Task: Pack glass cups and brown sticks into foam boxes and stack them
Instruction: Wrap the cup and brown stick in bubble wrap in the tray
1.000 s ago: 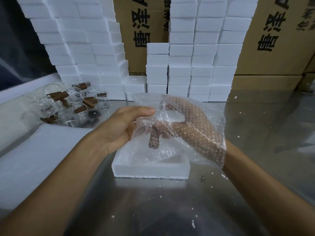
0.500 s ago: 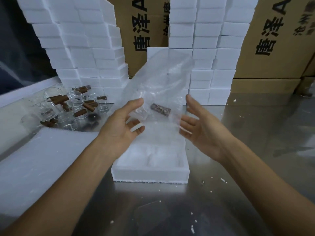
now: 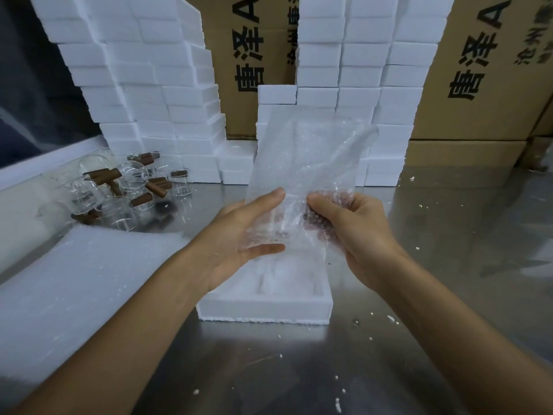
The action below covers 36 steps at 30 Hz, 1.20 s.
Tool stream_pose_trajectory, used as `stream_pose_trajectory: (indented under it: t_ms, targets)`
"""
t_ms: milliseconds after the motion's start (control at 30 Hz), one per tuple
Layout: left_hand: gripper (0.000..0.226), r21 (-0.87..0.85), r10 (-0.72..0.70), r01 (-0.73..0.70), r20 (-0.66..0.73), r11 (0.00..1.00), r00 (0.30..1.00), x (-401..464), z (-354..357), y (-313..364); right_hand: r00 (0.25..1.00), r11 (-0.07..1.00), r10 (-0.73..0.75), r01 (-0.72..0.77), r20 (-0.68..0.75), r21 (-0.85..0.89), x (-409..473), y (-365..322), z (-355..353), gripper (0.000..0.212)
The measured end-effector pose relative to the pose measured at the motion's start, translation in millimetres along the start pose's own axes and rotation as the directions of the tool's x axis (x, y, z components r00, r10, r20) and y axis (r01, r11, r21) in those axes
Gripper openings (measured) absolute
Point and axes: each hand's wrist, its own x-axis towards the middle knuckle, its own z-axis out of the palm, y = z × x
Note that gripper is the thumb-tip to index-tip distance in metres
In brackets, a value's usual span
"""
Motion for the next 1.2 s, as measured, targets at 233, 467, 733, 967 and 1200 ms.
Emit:
stream_pose_trajectory:
  t_ms: [233, 467, 733, 967, 1200]
  targets:
    - [0.048, 0.002, 0.070, -0.070, -0.090, 0.998, 0.994, 0.8, 4.8, 3.3, 0.994, 0.993, -0.102, 0.104, 0.040, -0.050, 2.1, 6.4, 1.4, 0.021]
    - [0.015, -0.025, 0.154, -0.174, -0.359, 0.984, 0.921, 3.9, 7.7, 1.0, 0.992, 0.992, -0.092, 0.098, 0.086, -0.075, -1.6, 12.4, 4.7, 0.007]
    - [0.030, -0.080, 0.185, -0.224, -0.338, 0.971, 0.923, -0.9, 11.7, 8.1, 0.872, 0.776, -0.486, 0.461, 0.056, -0.431, -7.3, 12.7, 1.4, 0.037]
    - [0.027, -0.052, 0.239, -0.268, -0.309, 0.962, 0.920, -5.2, 16.9, 11.3, 0.928, 0.766, -0.327, 0.372, 0.180, -0.523, -8.1, 14.9, 1.2, 0.055]
    - [0.019, -0.065, 0.265, -0.298, -0.306, 0.952, 0.914, -8.1, 20.3, 11.1, 0.960, 0.853, -0.247, 0.281, 0.133, -0.440, -10.4, 12.9, 6.4, 0.067]
